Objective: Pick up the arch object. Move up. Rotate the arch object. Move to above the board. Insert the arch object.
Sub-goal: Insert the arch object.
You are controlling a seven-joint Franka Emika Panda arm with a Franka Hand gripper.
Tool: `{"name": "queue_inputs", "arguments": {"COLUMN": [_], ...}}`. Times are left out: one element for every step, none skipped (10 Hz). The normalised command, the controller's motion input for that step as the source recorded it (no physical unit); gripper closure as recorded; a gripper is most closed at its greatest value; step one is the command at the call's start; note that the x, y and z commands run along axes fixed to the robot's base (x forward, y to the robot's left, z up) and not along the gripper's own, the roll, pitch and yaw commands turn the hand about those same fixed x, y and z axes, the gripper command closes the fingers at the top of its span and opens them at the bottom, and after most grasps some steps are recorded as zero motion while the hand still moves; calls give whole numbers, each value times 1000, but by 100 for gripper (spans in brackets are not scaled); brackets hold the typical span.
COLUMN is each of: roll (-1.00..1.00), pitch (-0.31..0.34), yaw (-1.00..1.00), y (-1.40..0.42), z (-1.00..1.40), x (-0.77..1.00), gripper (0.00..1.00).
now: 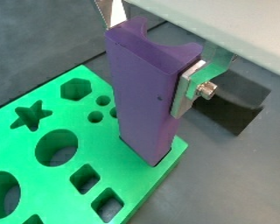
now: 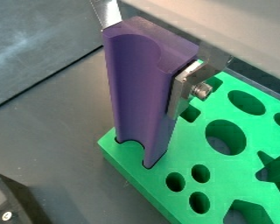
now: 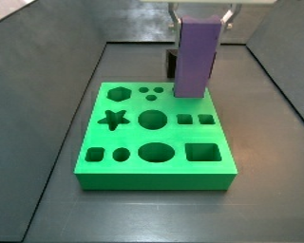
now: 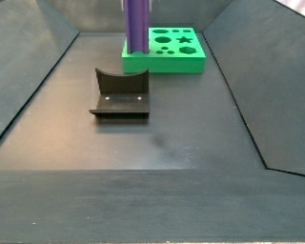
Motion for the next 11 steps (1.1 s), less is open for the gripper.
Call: {"name": "queue_inputs", "arguments": {"roll": [0,0,87,163,183,190,143,79,0,-14,0], "pitch": [0,-6,-107,-157,-101,-57,-27,-46,-93,-23,0], "yaw": [0,0,17,49,71,80,40,0,0,-46,0], "y": [0,0,0,9,0,0,0,0,0,0,0], "z": [-163,-320,-577,-729,-746,-743,-769,-789,-794,-194,0], "x": [0,137,66,43,74,106,160,160,134,89,0], "gripper": [100,100,100,100,100,100,100,100,100,100,100]}}
